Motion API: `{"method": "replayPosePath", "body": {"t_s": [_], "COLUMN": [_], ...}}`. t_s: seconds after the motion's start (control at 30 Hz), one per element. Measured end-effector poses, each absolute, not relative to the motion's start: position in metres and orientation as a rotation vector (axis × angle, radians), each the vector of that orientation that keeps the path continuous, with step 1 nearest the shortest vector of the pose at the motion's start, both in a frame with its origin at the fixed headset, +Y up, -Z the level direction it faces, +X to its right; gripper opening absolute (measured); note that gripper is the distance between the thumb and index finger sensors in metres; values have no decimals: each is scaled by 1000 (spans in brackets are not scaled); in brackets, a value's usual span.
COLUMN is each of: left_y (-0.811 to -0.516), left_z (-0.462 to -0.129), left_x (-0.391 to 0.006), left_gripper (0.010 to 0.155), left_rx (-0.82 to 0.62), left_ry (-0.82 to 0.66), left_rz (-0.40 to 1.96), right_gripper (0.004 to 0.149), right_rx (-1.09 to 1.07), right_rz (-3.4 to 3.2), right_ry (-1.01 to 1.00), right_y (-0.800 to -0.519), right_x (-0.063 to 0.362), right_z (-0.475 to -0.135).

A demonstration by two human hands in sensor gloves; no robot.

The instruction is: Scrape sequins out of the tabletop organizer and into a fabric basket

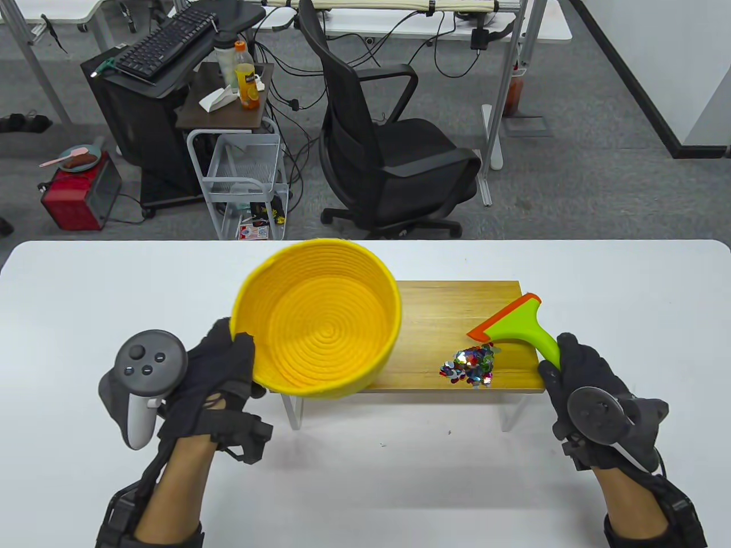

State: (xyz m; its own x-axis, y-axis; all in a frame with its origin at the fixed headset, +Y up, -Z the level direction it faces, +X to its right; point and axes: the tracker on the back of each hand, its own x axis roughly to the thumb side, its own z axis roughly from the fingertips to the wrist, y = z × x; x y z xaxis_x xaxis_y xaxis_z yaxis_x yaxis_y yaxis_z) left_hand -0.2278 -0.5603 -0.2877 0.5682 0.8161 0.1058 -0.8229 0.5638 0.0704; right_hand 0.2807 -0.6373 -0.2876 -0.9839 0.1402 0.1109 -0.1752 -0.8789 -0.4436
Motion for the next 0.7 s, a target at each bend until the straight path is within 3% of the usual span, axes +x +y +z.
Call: {"method": "replayPosePath", "body": {"t_s": [0.23,0.47,0.7], "left_y": [-591,-651,-714], "left_z": [-277,-277,-285], "left_x": [-167,-120,-102], "left_gripper": [53,53,53], "left_rx": [-126,-382,-498], "left_ry": [-341,-523,-478], "left_rz": [994,921,852], "right_gripper": [61,61,61], "right_rx": [110,107,105], "right_rz": [2892,2894,2893], "right_ry": [-698,-699,-705], "right_y": [-638,-638,-639], "right_x": [282,283,283], "right_z": [-288,-288,-288]}}
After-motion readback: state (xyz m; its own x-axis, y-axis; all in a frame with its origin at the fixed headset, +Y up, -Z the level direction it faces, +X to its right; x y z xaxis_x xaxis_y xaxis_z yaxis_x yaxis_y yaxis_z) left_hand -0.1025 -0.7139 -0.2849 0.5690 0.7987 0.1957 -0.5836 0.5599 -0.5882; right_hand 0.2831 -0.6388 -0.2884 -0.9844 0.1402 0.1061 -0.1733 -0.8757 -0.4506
